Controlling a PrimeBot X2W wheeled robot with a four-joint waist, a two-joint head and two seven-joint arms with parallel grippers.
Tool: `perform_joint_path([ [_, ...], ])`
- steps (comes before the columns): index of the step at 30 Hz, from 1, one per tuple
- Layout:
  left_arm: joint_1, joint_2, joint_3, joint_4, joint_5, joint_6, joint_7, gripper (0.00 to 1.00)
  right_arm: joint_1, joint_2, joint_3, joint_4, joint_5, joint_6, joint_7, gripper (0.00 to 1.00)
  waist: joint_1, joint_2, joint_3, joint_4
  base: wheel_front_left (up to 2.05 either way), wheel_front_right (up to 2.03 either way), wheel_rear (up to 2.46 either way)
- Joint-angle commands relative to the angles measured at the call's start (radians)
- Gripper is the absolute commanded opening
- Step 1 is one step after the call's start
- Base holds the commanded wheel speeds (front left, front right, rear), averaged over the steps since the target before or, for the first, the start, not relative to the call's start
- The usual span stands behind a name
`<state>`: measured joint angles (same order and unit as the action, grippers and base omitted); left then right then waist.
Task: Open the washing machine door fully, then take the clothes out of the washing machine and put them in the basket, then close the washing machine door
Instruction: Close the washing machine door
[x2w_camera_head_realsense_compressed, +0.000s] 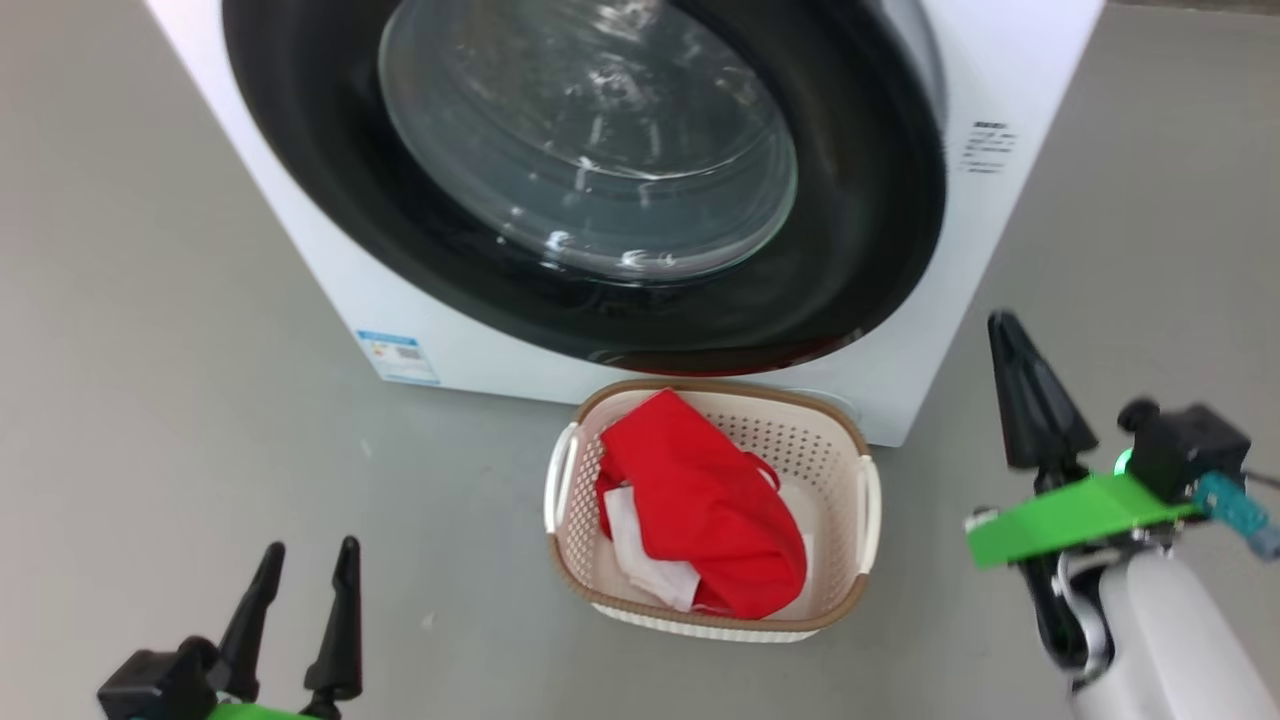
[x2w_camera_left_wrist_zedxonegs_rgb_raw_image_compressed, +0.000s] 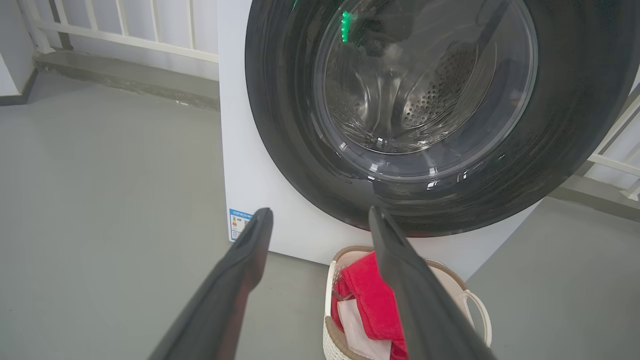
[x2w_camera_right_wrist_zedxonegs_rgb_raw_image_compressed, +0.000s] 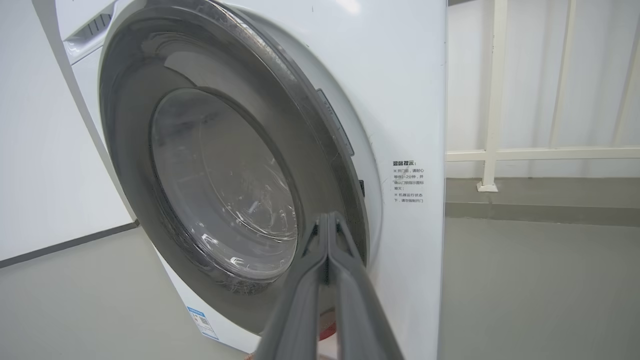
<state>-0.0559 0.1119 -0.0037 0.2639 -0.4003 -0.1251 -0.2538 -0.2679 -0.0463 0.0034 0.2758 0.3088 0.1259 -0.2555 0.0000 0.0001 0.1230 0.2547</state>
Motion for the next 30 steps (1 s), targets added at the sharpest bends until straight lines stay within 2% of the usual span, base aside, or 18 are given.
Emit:
perform_joint_path([
  [1, -0.046, 0.013, 0.023, -0.020, -0.012, -0.006, -0.008, 1.00, -0.063, -0.004, 0.018, -0.019, -0.011, 0.005, -0.006, 0.00, 0.0000, -0.0001, 0.032, 0.039, 0.00, 0.00, 0.00],
  [12, -0.118, -0.003, -0.026, -0.017, -0.056, -0.006, -0.008, 1.00, -0.239, -0.004, -0.047, 0.035, -0.060, 0.005, -0.006, 0.00, 0.0000, -0.0001, 0.136, 0.120, 0.00, 0.00, 0.00],
  [20, -0.147, -0.016, -0.042, -0.018, -0.072, -0.006, -0.008, 1.00, -0.312, -0.004, -0.071, 0.088, -0.081, 0.005, -0.006, 0.00, 0.0000, -0.0001, 0.186, 0.145, 0.00, 0.00, 0.00],
  [30, -0.202, -0.024, -0.060, -0.038, -0.091, -0.006, -0.008, 1.00, -0.409, -0.004, -0.130, 0.076, -0.125, 0.005, -0.006, 0.00, 0.0000, -0.0001, 0.271, 0.163, 0.00, 0.00, 0.00],
])
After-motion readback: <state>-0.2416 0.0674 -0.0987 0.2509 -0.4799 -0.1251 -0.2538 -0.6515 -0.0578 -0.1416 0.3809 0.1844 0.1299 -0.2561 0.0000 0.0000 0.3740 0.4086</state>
